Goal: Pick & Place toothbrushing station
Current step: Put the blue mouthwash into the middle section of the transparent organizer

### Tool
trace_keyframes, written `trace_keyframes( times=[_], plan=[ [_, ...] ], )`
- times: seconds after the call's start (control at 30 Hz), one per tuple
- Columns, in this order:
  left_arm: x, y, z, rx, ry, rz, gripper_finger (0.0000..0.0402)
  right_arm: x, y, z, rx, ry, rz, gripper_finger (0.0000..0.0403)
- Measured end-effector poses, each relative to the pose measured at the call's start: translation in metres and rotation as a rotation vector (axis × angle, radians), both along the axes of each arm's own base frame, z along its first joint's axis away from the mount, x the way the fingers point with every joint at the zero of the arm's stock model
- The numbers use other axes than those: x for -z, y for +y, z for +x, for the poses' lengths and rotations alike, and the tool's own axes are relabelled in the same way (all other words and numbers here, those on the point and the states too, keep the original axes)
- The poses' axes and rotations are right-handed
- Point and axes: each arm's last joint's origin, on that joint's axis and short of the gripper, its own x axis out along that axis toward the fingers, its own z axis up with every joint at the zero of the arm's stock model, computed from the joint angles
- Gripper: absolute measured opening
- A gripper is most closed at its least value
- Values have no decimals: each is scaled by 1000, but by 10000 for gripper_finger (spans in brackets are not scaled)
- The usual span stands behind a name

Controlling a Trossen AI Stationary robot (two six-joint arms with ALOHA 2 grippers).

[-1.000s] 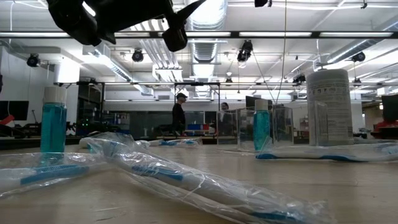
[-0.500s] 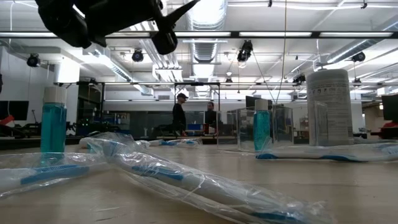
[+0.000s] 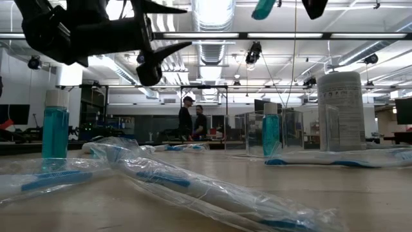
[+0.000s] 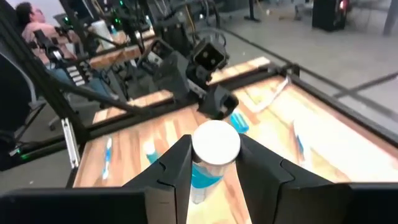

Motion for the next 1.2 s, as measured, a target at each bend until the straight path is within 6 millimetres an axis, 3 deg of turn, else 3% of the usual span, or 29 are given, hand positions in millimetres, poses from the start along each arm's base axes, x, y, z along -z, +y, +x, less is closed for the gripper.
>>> trace_keyframes(
  times=[0.33, 0.83, 1.2],
  plan=[
    [2, 2, -1, -30, 5, -1, 259, 15, 1, 3, 29, 107, 75, 105],
    [2, 4, -1, -48, 6, -2, 259, 51, 9, 33, 68, 274, 69, 105],
    [2, 5, -1, -48, 5, -2, 259, 62, 7, 28, 132, 369, 83, 105]
  ],
)
